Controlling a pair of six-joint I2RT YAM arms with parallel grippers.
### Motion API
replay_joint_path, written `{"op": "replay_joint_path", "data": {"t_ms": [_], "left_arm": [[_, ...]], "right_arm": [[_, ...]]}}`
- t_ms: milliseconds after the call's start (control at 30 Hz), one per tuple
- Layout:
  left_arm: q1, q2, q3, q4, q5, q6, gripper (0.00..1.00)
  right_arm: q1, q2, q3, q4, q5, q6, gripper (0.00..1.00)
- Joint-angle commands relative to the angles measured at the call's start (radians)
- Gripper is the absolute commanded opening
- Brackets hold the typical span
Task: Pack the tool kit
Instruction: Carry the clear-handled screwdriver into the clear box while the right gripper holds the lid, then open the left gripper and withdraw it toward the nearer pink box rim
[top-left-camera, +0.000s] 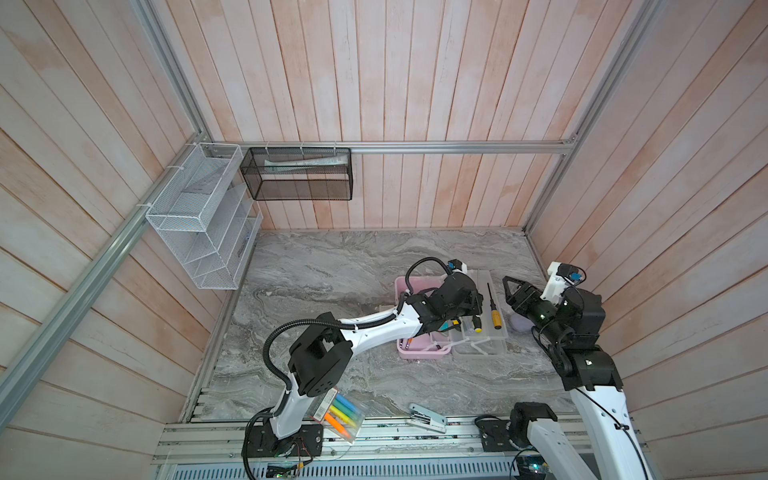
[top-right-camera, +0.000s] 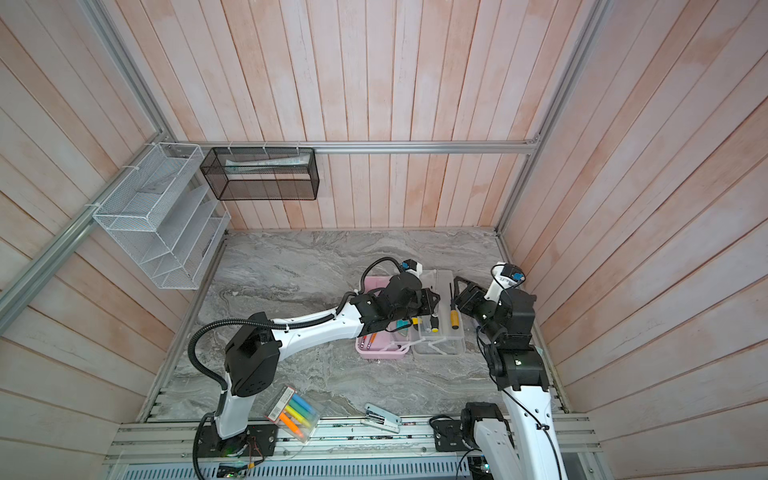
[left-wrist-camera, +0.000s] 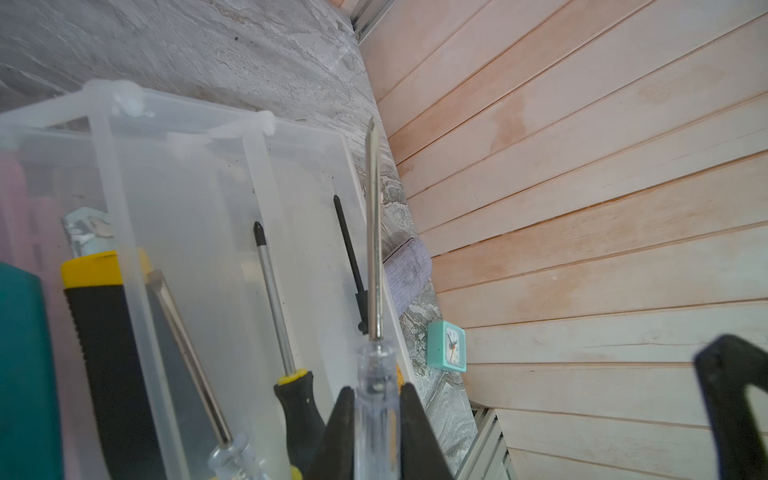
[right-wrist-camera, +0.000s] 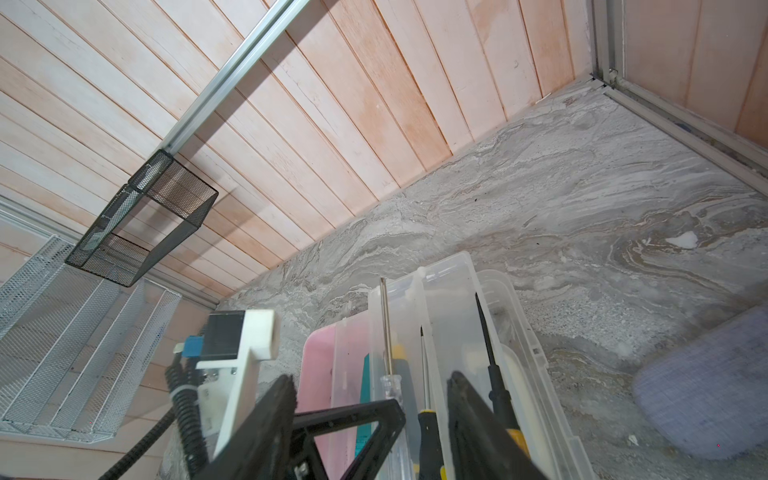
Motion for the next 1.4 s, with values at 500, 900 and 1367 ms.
{"op": "replay_joint_path", "data": {"t_ms": [500, 900, 1367], "left_arm": [[-0.017, 0.149, 0.162, -0.071, 0.074, -0.085, 0.0], [-0.016, 0.158, 0.161, -0.078, 0.08, -0.089, 0.19], [0.016, 0.119, 0.147, -0.06, 0.1, -0.031, 0.31]], "right_arm": [[-0.005, -0.044, -0.069, -0.007, -0.004, -0.014, 0.58], [-0.005, -0.054, -0.084, -0.004, 0.003, -0.018, 0.58], [-0.005, -0.019, -0.071, 0.014, 0.007, -0.02, 0.6]]}}
